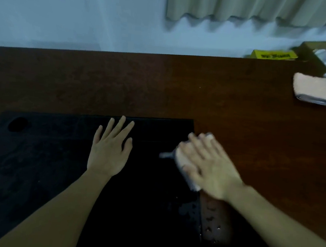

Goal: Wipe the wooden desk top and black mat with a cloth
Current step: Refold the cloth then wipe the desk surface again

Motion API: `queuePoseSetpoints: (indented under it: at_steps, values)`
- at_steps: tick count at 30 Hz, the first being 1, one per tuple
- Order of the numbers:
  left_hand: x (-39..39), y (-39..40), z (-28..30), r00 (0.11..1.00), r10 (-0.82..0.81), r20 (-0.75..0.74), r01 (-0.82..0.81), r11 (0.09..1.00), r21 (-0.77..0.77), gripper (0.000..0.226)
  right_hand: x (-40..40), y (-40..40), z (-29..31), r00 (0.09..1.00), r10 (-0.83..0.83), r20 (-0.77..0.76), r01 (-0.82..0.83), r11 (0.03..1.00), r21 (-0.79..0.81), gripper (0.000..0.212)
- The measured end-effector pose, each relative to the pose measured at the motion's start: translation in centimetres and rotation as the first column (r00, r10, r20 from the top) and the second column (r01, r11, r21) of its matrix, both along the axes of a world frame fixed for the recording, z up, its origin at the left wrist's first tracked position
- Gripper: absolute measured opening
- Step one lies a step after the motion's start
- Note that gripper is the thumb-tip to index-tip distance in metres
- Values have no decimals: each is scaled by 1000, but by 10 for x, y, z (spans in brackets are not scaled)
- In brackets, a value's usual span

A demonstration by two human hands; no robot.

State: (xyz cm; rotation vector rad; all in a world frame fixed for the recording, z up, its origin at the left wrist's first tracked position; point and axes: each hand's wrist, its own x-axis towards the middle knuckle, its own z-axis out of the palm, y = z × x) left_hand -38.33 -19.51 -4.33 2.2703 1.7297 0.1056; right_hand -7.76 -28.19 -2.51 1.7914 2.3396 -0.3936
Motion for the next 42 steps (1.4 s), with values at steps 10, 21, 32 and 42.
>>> queuePoseSetpoints:
  at_steps: [10, 21, 32, 42]
  values:
    - [-2, 4, -10, 1000, -1, -22, 2, 999, 51, 53, -19, 116, -11, 963, -268, -11, 268, 958, 103, 61]
    - [2, -2, -12, 998, 9, -64, -3, 995, 99, 54, 1, -1, -12, 999, -2, 39, -3, 992, 129, 58]
    - [1, 4, -15, 1000, 20, -7, -19, 989, 147, 53, 21, 75, -15, 942, -335, 12, 330, 934, 138, 64]
    - [1, -3, -8, 995, 14, 103, -27, 991, 128, 52, -54, 1, -12, 1000, 14, 22, -16, 995, 94, 77]
